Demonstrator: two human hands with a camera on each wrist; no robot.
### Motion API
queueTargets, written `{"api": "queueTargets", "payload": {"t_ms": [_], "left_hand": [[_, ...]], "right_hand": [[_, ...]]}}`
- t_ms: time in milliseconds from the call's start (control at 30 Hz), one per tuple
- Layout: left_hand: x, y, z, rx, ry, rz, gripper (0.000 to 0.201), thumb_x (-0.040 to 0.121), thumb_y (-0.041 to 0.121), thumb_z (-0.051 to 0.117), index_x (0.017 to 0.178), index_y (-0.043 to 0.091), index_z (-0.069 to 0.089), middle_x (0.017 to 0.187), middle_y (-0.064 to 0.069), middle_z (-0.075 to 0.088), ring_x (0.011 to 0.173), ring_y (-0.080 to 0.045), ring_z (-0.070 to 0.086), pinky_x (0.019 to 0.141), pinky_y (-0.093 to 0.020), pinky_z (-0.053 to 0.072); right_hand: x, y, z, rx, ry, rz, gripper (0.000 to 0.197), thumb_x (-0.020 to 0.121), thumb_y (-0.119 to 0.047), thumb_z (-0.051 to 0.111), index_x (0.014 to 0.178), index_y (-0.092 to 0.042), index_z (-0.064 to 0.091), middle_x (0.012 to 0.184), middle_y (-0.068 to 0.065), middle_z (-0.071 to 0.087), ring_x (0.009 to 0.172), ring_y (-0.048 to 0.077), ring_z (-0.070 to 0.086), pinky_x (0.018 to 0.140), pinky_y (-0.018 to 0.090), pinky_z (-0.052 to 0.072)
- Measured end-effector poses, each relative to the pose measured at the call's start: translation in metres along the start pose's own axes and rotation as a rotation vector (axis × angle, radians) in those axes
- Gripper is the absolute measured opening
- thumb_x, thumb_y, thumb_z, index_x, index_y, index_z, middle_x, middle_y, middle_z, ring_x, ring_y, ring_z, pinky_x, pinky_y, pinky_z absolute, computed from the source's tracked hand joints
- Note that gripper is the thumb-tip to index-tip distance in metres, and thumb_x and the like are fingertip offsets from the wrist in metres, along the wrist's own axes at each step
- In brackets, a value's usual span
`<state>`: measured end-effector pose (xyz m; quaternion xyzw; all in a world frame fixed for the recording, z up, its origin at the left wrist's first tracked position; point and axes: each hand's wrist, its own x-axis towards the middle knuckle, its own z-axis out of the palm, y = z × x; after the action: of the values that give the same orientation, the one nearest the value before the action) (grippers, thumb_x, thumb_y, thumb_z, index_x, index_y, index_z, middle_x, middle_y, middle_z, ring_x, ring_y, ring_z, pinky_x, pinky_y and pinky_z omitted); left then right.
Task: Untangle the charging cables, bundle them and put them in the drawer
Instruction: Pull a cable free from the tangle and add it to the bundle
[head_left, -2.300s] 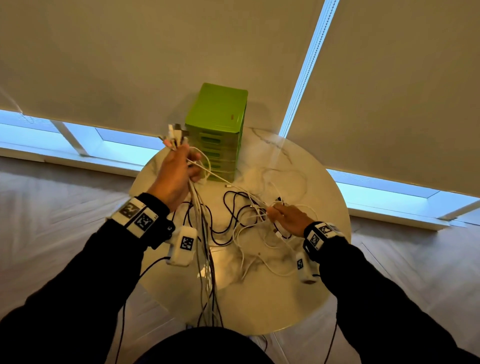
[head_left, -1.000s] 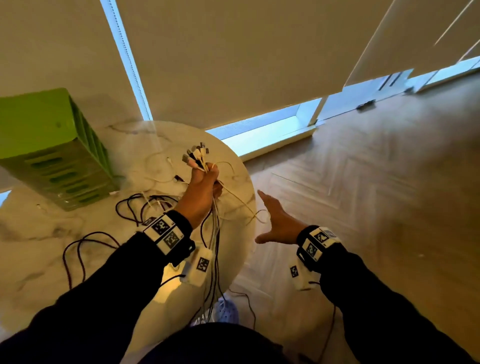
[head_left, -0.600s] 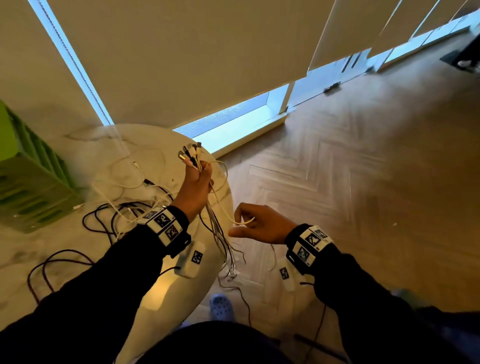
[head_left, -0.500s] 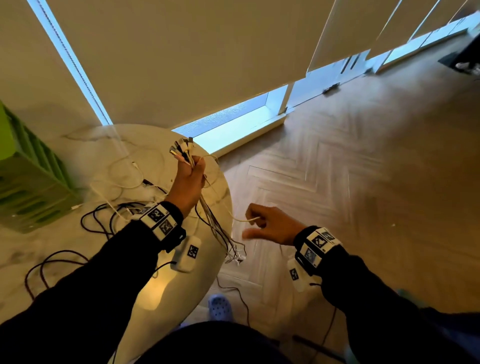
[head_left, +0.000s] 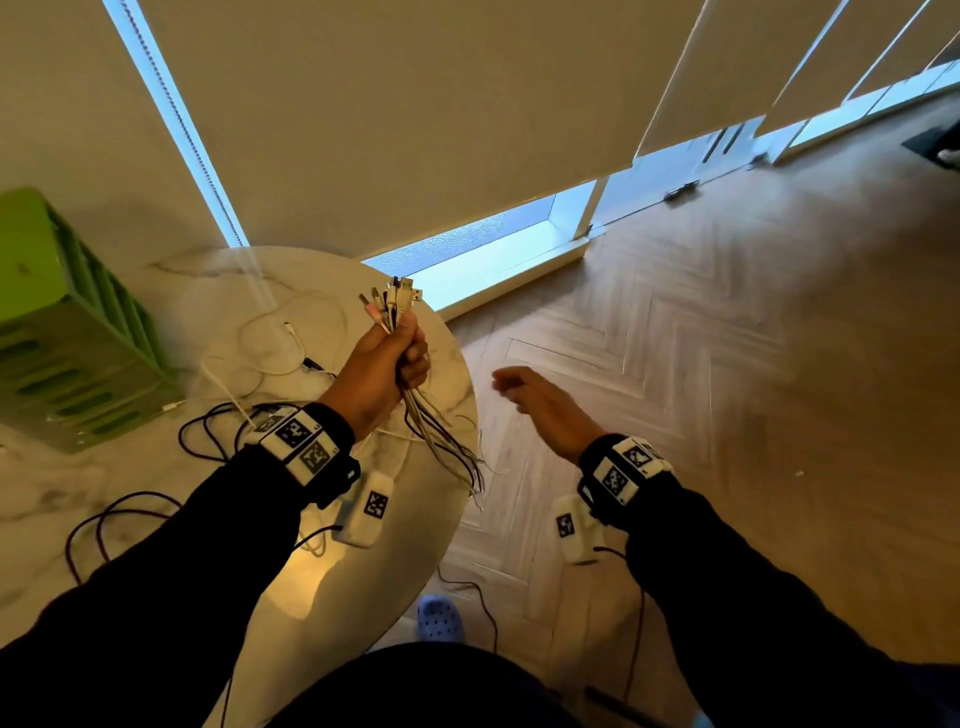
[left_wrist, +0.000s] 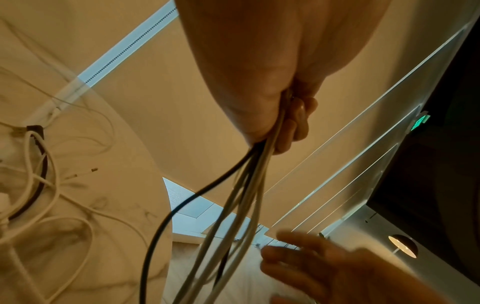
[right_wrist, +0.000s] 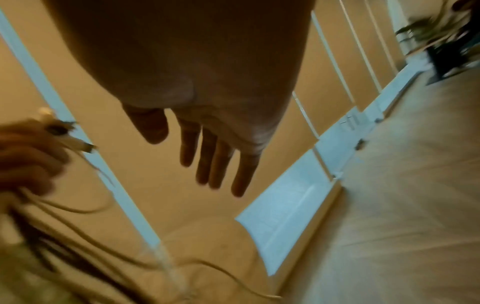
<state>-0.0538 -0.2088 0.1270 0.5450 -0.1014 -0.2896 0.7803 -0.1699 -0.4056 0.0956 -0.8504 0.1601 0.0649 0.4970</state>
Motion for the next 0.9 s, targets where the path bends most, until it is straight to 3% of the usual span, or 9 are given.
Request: {"api": "queueTargets", "payload": {"t_ms": [67, 133, 300, 400, 500, 600, 700, 800, 900], "left_hand": [[-0.002, 0.001, 0.0, -0.021, -0.01, -0.015, 0.034, 0.109, 0.026, 0.036, 0.079, 0.012, 0.046, 0.057, 0.005, 0.038, 0.05, -0.009, 0.034, 0.05, -0.021, 0.029], [-0.003, 0.002, 0.0, -0.027, 0.002, -0.018, 0.034, 0.109, 0.026, 0.037, 0.079, 0.012, 0.047, 0.058, 0.004, 0.037, 0.051, -0.009, 0.037, 0.051, -0.021, 0.03], [0.0, 0.004, -0.017, 0.016, 0.07, 0.011, 0.035, 0.109, 0.028, 0.038, 0.078, 0.013, 0.048, 0.062, 0.002, 0.043, 0.055, -0.013, 0.048, 0.056, -0.024, 0.041], [0.001, 0.004, -0.03, 0.039, 0.141, 0.012, 0.036, 0.109, 0.029, 0.038, 0.081, 0.011, 0.052, 0.063, 0.001, 0.053, 0.065, -0.017, 0.065, 0.064, -0.029, 0.056], [0.002, 0.002, -0.041, 0.078, 0.246, -0.008, 0.037, 0.109, 0.031, 0.037, 0.086, 0.009, 0.056, 0.074, -0.003, 0.07, 0.07, -0.02, 0.072, 0.061, -0.026, 0.057], [0.001, 0.004, -0.051, 0.142, 0.327, -0.007, 0.038, 0.11, 0.033, 0.034, 0.084, 0.011, 0.051, 0.074, -0.002, 0.074, 0.053, -0.012, 0.064, 0.049, -0.02, 0.045], [0.0, 0.009, -0.059, 0.04, 0.342, -0.021, 0.037, 0.11, 0.032, 0.035, 0.079, 0.014, 0.048, 0.053, 0.006, 0.057, 0.043, -0.008, 0.04, 0.047, -0.021, 0.03], [-0.005, 0.015, -0.058, -0.079, 0.25, -0.043, 0.037, 0.109, 0.031, 0.037, 0.08, 0.012, 0.049, 0.047, 0.008, 0.034, 0.043, -0.007, 0.026, 0.049, -0.023, 0.021], [-0.014, 0.021, -0.05, -0.053, 0.118, -0.079, 0.035, 0.109, 0.032, 0.036, 0.087, 0.011, 0.054, 0.05, 0.007, 0.028, 0.047, -0.01, 0.029, 0.05, -0.023, 0.026]], "right_hand": [[0.001, -0.03, 0.018, -0.112, -0.207, -0.038, 0.042, 0.104, -0.043, 0.043, 0.143, -0.028, 0.042, 0.142, 0.002, 0.056, 0.127, 0.019, 0.054, 0.108, 0.039, 0.043], [0.002, -0.042, 0.035, -0.248, -0.29, -0.128, 0.048, 0.104, -0.044, 0.044, 0.147, -0.022, 0.037, 0.142, 0.006, 0.056, 0.125, 0.021, 0.056, 0.103, 0.034, 0.045], [0.006, -0.038, 0.053, -0.266, -0.082, -0.443, 0.019, 0.103, -0.021, 0.054, 0.113, -0.01, 0.066, 0.098, 0.001, 0.069, 0.083, 0.013, 0.06, 0.076, 0.021, 0.047], [0.011, -0.039, 0.05, -0.266, -0.028, -0.369, 0.017, 0.104, -0.021, 0.051, 0.107, -0.012, 0.065, 0.089, -0.002, 0.068, 0.076, 0.012, 0.062, 0.074, 0.023, 0.053], [0.017, -0.045, 0.042, -0.231, 0.085, -0.24, 0.02, 0.106, -0.025, 0.044, 0.105, -0.013, 0.059, 0.089, 0.003, 0.069, 0.075, 0.015, 0.064, 0.073, 0.031, 0.055], [0.028, -0.026, 0.026, -0.323, 0.078, -0.039, 0.02, 0.105, -0.022, 0.042, 0.103, -0.008, 0.057, 0.094, 0.01, 0.069, 0.082, 0.023, 0.07, 0.075, 0.038, 0.058], [0.025, 0.005, 0.007, -0.803, -0.286, 0.29, 0.028, 0.101, -0.026, 0.049, 0.115, -0.006, 0.063, 0.115, 0.016, 0.069, 0.107, 0.032, 0.066, 0.088, 0.037, 0.053], [0.012, 0.009, 0.004, -1.021, -0.569, 0.517, 0.08, 0.088, -0.053, 0.068, 0.15, -0.011, 0.039, 0.153, 0.009, 0.045, 0.139, 0.027, 0.044, 0.112, 0.04, 0.039], [0.013, -0.023, 0.014, -0.682, -0.511, 0.258, 0.123, 0.07, -0.067, 0.079, 0.16, -0.022, 0.008, 0.167, 0.004, 0.016, 0.151, 0.025, 0.021, 0.12, 0.045, 0.024]]}}
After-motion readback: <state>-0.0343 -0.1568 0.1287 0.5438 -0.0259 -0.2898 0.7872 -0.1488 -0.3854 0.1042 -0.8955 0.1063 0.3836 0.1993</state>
